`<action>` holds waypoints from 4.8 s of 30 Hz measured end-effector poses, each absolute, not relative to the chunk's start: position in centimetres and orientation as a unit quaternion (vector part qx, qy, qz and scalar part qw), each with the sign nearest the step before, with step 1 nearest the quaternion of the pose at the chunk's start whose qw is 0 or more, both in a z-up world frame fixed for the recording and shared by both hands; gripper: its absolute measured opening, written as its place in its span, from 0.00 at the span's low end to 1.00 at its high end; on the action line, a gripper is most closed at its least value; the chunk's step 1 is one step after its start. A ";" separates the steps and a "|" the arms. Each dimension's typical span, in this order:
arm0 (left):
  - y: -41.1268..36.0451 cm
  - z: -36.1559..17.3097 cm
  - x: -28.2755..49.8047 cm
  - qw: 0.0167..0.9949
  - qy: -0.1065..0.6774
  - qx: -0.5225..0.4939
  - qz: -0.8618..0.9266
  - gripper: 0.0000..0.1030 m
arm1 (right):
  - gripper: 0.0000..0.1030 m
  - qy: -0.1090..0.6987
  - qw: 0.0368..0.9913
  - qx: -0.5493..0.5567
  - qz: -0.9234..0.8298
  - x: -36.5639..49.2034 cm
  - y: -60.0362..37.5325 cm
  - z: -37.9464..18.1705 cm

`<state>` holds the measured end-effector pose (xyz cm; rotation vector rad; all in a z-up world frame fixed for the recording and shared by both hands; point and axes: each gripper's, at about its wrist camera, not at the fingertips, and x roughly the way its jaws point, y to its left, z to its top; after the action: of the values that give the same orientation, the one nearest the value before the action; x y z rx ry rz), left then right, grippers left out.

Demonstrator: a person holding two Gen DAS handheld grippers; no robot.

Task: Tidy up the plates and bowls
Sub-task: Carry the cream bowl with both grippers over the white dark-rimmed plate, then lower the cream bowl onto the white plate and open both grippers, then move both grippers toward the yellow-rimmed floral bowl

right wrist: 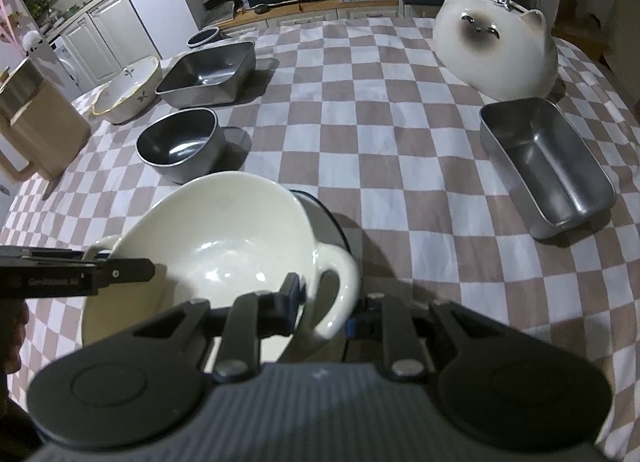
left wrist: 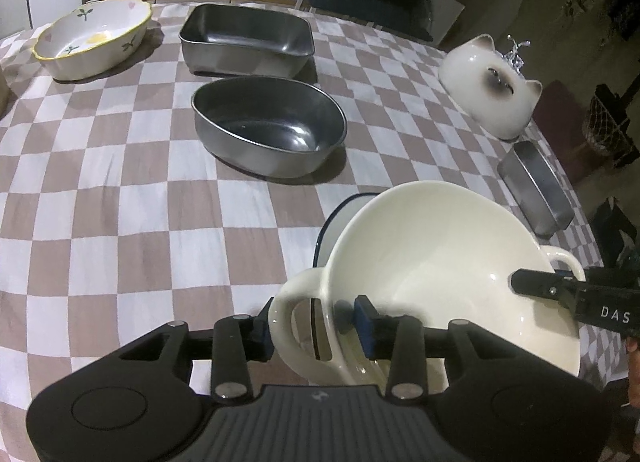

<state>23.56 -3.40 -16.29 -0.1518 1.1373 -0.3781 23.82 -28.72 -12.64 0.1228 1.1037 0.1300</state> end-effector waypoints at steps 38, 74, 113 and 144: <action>-5.0 -16.2 23.5 0.827 0.529 0.019 -0.190 0.44 | 0.30 0.545 0.836 0.016 0.064 24.2 -27.9 -13.3; -4.7 -15.9 23.3 0.827 0.529 0.028 -0.189 0.54 | 0.61 0.557 0.828 -0.055 0.026 24.5 -28.1 -13.6; -4.6 -12.7 19.8 0.827 0.528 0.046 -0.188 1.00 | 0.99 0.537 0.842 -0.010 0.050 21.3 -27.8 -11.1; 10.5 -7.3 21.8 0.898 0.374 -0.230 0.021 1.00 | 0.99 0.365 0.925 0.023 0.105 26.4 -18.7 -5.6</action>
<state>21.75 10.52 -7.29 -0.4765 0.7742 0.0432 26.45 -18.66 -5.56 0.0472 0.7487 0.2155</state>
